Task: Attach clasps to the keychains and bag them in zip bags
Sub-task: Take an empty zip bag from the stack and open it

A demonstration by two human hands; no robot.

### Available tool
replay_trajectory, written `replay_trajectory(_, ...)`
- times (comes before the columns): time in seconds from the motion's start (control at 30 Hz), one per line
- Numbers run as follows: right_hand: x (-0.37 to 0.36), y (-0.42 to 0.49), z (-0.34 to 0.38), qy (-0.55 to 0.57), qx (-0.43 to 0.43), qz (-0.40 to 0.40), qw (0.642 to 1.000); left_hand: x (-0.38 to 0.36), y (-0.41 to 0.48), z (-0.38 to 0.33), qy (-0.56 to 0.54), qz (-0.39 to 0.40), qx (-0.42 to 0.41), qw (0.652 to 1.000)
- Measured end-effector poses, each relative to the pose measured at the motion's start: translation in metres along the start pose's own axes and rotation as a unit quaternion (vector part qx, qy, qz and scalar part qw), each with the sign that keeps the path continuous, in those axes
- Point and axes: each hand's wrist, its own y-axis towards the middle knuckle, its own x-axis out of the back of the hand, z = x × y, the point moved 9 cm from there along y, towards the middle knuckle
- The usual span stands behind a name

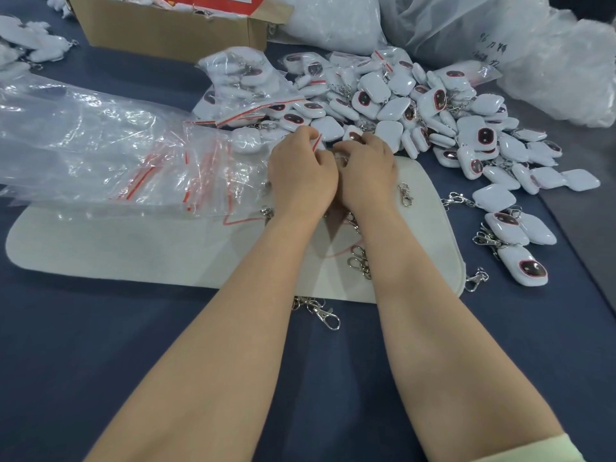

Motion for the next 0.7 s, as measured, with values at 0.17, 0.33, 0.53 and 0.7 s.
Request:
replay_trajectory(0.17,0.011,0.004,-0.003,0.078,-0.018,-0.057,0.995,0.0,-0.001,-0.002,0.001,0.004,-0.004,1.0)
replay_trajectory(0.33,0.025,-0.001,-0.026,0.38,-0.101,-0.16,0.906,-0.001,-0.002,-0.001,0.002,0.008,-0.004,1.0)
replay_trajectory(0.53,0.015,0.002,-0.04,0.561,-0.153,-0.162,0.798,-0.001,-0.002,-0.001,0.002,0.011,-0.003,1.0)
replay_trajectory(0.7,-0.001,0.006,-0.031,0.721,-0.174,-0.084,0.665,-0.001,-0.002,-0.001,0.004,0.011,-0.004,1.0)
